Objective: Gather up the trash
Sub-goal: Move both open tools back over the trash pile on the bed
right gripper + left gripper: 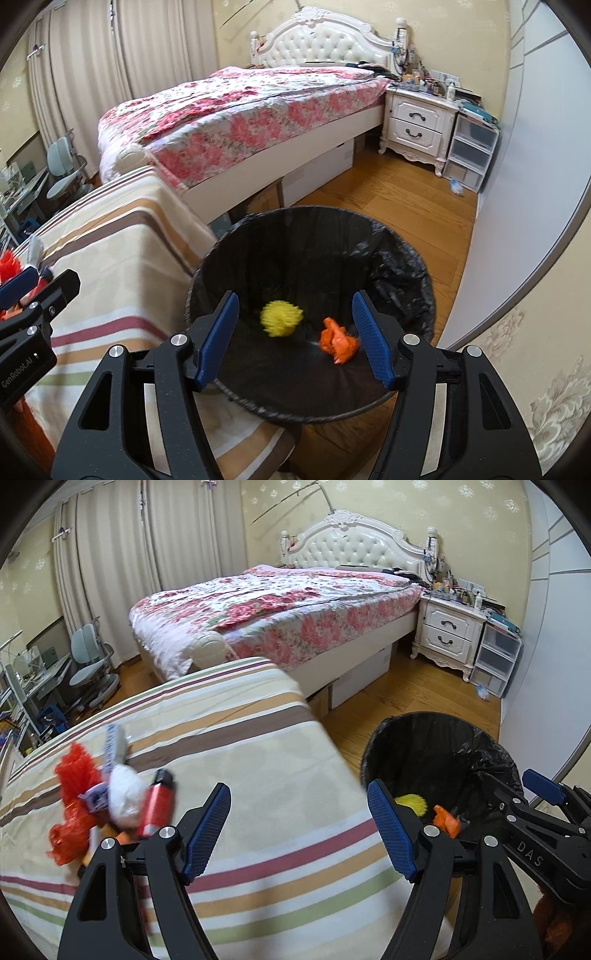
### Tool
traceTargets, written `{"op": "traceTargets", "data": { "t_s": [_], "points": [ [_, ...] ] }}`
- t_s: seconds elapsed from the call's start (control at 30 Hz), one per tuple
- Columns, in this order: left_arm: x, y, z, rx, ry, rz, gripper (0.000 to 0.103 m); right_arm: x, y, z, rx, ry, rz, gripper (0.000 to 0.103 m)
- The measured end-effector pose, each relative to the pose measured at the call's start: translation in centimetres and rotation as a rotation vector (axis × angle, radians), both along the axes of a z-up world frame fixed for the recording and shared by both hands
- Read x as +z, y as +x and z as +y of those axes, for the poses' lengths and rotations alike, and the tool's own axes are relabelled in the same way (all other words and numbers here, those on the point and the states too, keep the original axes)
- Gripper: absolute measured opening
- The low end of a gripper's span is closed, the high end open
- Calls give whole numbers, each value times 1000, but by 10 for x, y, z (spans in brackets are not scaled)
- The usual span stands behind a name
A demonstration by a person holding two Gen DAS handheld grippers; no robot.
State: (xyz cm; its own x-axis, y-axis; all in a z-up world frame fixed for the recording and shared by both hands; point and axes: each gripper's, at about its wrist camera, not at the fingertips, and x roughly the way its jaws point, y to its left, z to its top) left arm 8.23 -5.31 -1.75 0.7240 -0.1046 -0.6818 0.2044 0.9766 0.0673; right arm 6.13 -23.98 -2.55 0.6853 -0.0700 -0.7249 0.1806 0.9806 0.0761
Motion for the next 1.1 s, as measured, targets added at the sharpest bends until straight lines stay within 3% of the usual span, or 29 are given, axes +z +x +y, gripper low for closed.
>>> {"op": "traceTargets", "data": {
  "t_s": [0.33,0.63,1.0,1.1],
  "points": [
    [6,-37,77,123,1,-10,74,4,-14,69,146,10,5,62],
    [-7,-53,141,256,-5,29,74,3,-23,127,262,-7,17,63],
    [-21,-54,161,280,-22,63,74,-1,-22,144,286,-16,30,63],
    [-22,-54,166,285,-32,71,69,0,-21,144,286,-17,29,63]
  ]
}}
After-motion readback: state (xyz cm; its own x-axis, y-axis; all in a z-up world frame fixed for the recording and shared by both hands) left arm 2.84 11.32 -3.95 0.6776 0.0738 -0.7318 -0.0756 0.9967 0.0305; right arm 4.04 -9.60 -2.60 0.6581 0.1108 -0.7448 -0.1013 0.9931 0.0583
